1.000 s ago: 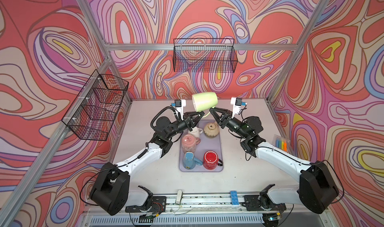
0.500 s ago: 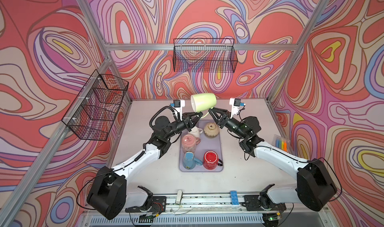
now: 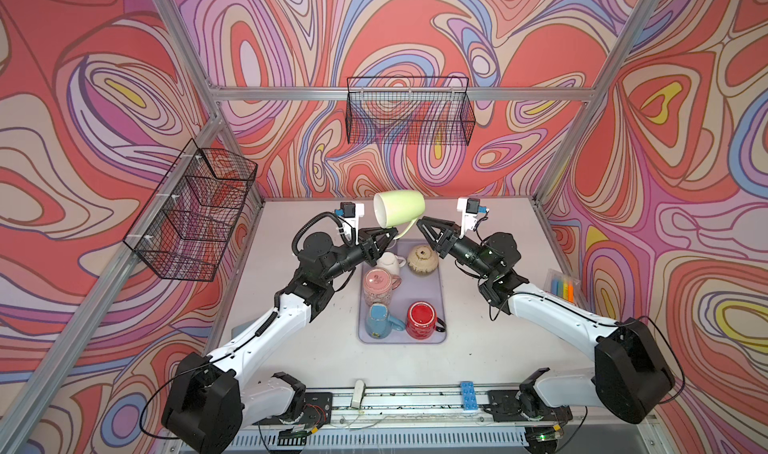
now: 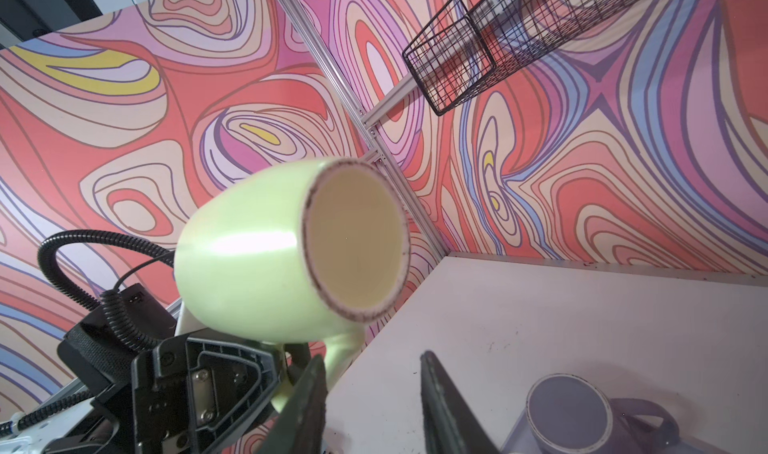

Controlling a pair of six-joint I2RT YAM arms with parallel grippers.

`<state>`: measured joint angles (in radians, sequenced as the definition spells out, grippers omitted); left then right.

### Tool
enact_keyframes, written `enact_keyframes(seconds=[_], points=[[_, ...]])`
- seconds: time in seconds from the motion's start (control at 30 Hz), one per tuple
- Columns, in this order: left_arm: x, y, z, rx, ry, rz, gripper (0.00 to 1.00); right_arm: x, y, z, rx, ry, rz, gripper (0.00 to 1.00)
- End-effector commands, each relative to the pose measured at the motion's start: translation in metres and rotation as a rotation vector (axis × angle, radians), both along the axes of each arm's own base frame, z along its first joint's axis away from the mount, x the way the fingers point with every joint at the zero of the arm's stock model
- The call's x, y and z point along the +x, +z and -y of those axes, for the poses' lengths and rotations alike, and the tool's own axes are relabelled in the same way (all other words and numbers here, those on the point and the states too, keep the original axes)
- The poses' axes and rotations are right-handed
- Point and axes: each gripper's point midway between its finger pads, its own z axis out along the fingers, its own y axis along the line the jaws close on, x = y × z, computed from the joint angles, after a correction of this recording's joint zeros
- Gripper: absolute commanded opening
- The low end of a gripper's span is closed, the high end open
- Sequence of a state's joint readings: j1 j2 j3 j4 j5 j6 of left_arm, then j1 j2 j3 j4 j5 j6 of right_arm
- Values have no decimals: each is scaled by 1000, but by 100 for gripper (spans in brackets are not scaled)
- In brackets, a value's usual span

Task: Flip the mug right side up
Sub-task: 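Grasp the green mug's rim with the left gripper while the right gripper holds it, then pull the green mug away with the left gripper while the right gripper opens and withdraws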

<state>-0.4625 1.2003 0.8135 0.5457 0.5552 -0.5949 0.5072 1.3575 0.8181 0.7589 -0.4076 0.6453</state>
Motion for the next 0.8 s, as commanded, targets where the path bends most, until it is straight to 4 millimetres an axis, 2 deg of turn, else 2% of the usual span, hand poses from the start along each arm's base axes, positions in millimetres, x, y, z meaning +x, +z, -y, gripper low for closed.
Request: enact_keyframes(seconds=[0.0, 0.17, 0.47, 0.6, 0.77], points=[[-2, 35, -11, 40, 53, 106, 0, -4, -6, 4, -33, -14, -7, 38], [2, 26, -26, 194, 124, 54, 0, 0, -22, 5, -93, -36, -76, 38], [6, 16, -70, 410, 271, -44, 0, -1, -41, 15, -223, -87, -146, 37], [17, 3, -92, 503, 325, -149, 0, -1, -48, 18, -259, -102, -165, 37], [27, 0, -110, 570, 362, -214, 0, -2, -55, 19, -274, -93, -186, 37]])
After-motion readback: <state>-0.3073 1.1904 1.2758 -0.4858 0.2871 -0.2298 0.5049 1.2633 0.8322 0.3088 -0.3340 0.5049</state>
